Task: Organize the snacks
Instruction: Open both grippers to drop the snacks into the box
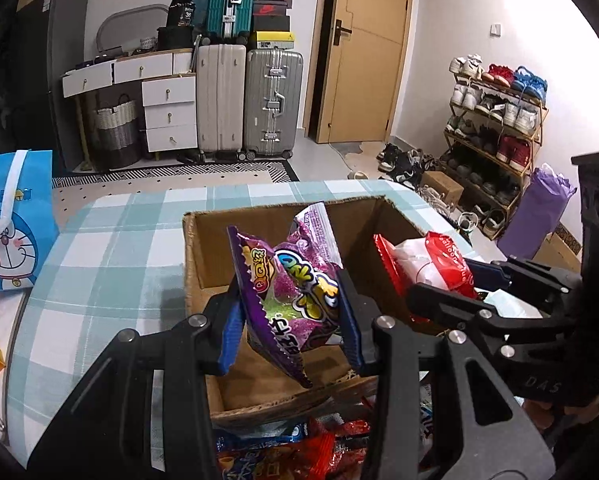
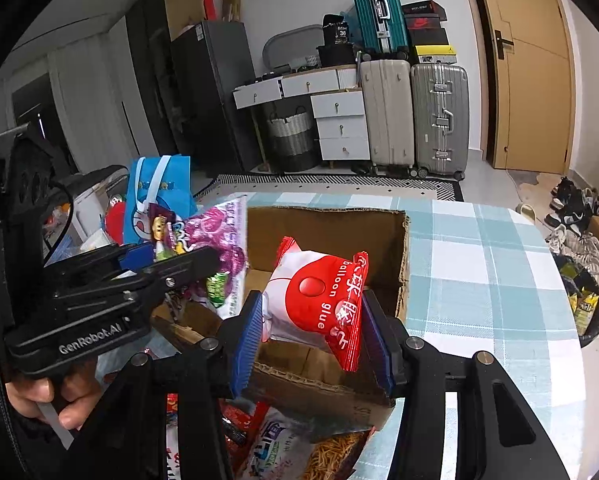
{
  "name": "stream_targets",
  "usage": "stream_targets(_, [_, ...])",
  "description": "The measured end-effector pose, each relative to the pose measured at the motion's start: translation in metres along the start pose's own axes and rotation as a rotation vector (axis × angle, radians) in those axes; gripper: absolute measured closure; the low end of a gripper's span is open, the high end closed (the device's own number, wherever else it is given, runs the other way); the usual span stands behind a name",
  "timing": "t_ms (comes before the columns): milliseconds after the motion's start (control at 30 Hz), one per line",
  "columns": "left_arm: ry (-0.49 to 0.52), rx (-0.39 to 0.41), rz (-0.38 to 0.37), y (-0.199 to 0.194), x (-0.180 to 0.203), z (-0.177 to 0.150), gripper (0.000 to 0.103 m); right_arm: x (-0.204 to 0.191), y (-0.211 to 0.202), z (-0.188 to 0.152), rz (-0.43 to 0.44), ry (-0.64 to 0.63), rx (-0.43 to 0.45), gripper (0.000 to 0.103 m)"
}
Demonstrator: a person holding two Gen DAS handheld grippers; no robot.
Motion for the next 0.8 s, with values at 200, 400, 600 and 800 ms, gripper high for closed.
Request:
stream_targets(200, [0.032, -0.001, 0.022, 0.014, 0.006, -0.002, 0.065, 0.005, 0.006, -0.003, 0.002, 0.009, -0.016, 0.055])
stream_targets(400, [0.036, -0.011, 0.033, 0.018, 0.011, -0.005, 0.064, 0.005, 0.008, -0.002, -0.008, 0.020, -0.001, 0.055])
stream_targets(600, [0.023, -0.011, 0.024, 0.003, 0.011, -0.003, 0.049, -0.001, 0.002, 0.001, -0.040, -0.012, 0.012, 0.053])
stream_targets(800, [0.008, 0.040, 0.011, -0.038, 0.003, -0.003, 0.016, 0.001, -0.028, 0.001, -0.068, -0.007, 0.060, 0.016])
Point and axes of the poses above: each gripper's, at about its wrist camera, not at the fingertips, and y roughly the way its jaws point, x to its right, z to its top, the point moved 5 cm from there along y, roughly the way its jaws point, and after that the axes turned 14 degrees about -y, right-handed, at the moved point
